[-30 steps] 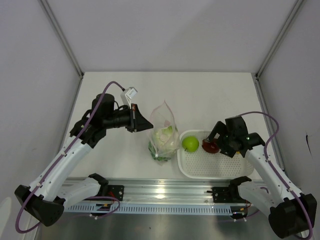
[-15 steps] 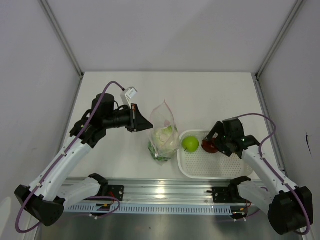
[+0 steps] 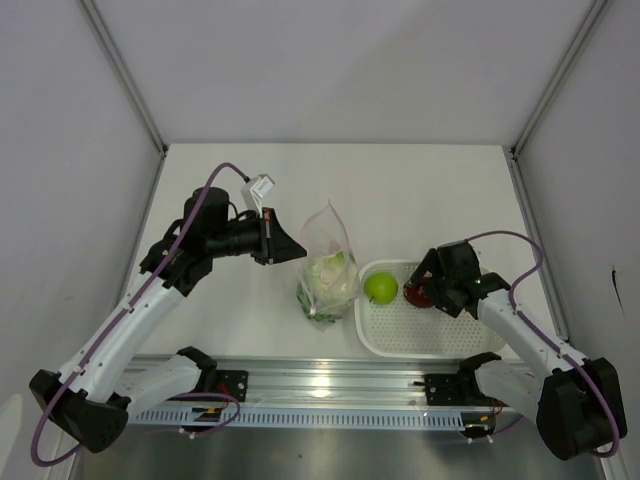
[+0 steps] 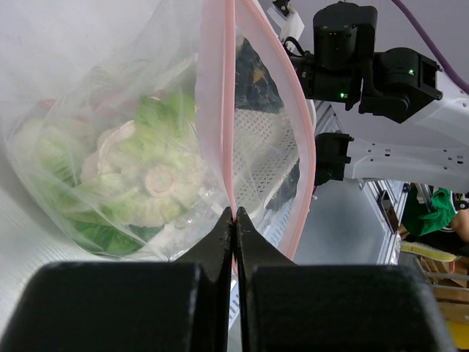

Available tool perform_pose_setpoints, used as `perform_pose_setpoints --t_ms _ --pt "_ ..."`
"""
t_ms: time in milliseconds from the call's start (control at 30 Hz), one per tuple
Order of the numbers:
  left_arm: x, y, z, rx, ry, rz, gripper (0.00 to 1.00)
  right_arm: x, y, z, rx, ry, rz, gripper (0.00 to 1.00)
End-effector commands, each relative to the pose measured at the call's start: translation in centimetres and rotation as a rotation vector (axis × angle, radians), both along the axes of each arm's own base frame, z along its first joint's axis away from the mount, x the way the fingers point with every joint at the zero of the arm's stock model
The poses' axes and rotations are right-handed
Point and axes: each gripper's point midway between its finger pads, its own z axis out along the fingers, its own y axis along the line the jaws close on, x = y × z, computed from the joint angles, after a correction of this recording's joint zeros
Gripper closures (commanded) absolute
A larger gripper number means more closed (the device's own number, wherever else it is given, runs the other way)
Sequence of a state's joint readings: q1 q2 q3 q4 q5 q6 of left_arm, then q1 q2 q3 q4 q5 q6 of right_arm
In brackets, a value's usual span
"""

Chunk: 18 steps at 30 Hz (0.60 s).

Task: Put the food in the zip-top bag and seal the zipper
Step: Pick up the fake fruit from the bin.

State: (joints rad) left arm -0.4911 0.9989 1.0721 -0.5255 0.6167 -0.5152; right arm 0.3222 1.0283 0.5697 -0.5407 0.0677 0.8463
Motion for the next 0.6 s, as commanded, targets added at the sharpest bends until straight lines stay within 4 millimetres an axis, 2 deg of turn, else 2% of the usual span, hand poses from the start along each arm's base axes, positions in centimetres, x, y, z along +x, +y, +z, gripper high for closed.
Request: perform_pose_setpoints --t_ms 0,267,500,567 --pt "-0.4 0.0 0.8 -0.027 -0.018 -0.012 0.99 0.8 0.1 0.0 -0.017 -0.035 -0.023 0.01" --pt "-0.4 0.0 0.7 -0.027 -0.017 -0.011 0.99 0.5 -0.4 -1.2 -0.054 -0.029 -0.046 0.09" --pt "-0.5 0.1 0.8 -0.029 -0.021 -0.013 0.99 0.4 -0.7 -2.2 -0.072 -0.016 -0.048 0.07" --pt "-0.5 0.1 0.9 -0.029 -0.023 -0.012 0.99 0.4 -0.5 -2.2 -0.065 -0.021 -0.041 0.02"
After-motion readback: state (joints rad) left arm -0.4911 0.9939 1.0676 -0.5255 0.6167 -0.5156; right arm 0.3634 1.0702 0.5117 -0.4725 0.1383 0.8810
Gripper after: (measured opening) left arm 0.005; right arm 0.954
